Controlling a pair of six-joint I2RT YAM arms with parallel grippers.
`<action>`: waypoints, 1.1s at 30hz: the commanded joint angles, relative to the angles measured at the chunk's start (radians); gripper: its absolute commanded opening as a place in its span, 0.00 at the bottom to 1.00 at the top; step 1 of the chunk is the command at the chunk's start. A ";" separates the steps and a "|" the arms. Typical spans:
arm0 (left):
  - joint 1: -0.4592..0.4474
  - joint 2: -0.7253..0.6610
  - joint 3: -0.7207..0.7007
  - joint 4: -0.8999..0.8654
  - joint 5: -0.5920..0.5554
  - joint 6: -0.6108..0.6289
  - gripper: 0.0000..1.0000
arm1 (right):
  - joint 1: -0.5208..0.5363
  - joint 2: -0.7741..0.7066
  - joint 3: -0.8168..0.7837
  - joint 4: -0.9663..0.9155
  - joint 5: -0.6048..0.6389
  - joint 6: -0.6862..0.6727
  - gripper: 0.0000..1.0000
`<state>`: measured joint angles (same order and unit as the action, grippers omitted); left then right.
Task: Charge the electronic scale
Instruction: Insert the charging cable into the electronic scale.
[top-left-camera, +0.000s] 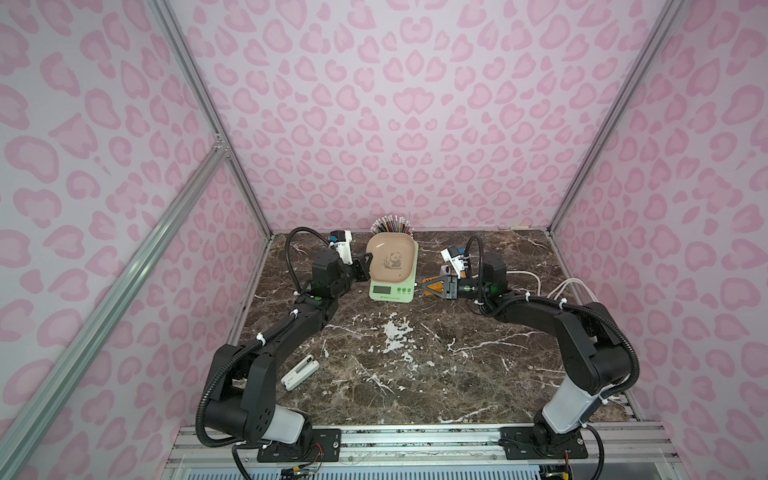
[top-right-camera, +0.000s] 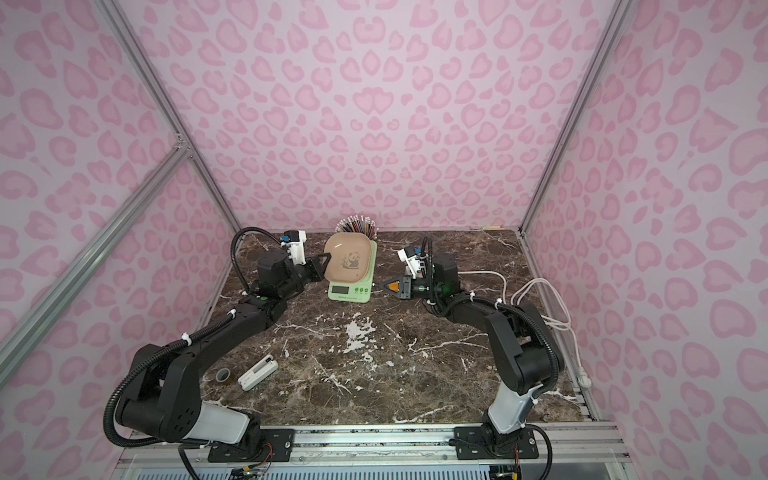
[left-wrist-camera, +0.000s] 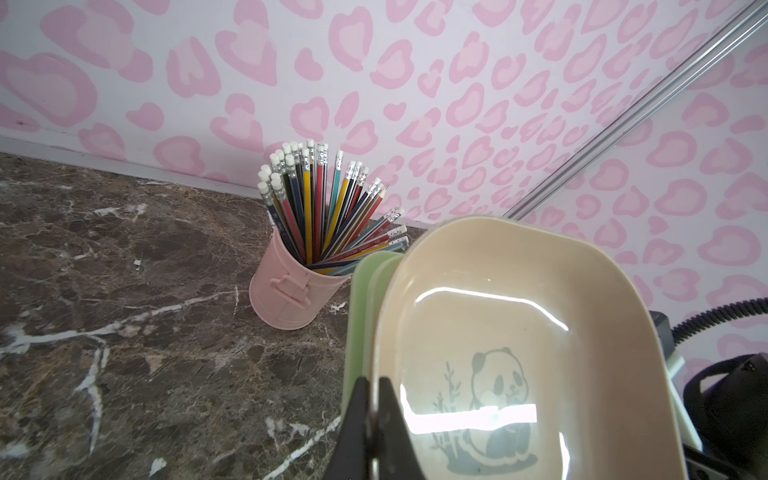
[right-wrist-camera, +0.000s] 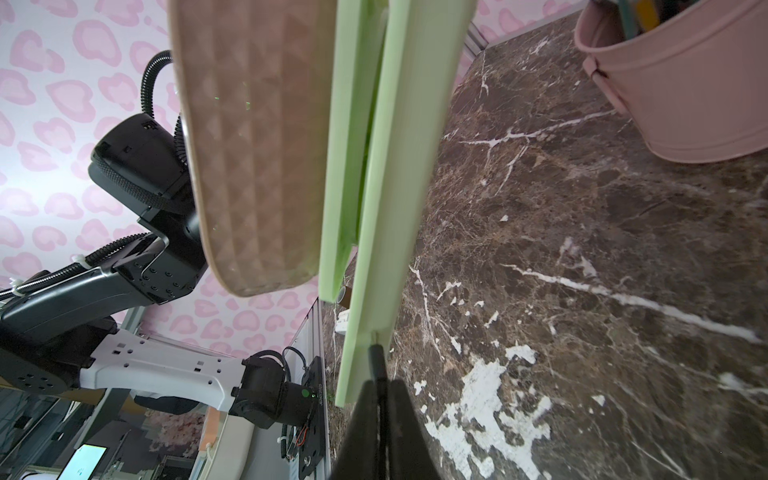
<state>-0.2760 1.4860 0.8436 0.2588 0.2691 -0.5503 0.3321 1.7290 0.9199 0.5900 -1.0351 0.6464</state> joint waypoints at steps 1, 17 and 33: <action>-0.002 -0.015 0.003 0.094 0.035 -0.031 0.04 | 0.005 -0.012 -0.002 0.027 -0.005 -0.008 0.00; -0.001 -0.032 -0.008 0.101 0.042 -0.026 0.05 | 0.007 -0.018 -0.003 -0.011 0.031 0.040 0.00; -0.001 -0.027 -0.008 0.110 0.048 -0.027 0.05 | 0.014 -0.023 -0.003 -0.036 0.051 0.095 0.00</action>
<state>-0.2760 1.4654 0.8288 0.2741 0.2752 -0.5503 0.3412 1.7084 0.9146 0.5510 -1.0042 0.7109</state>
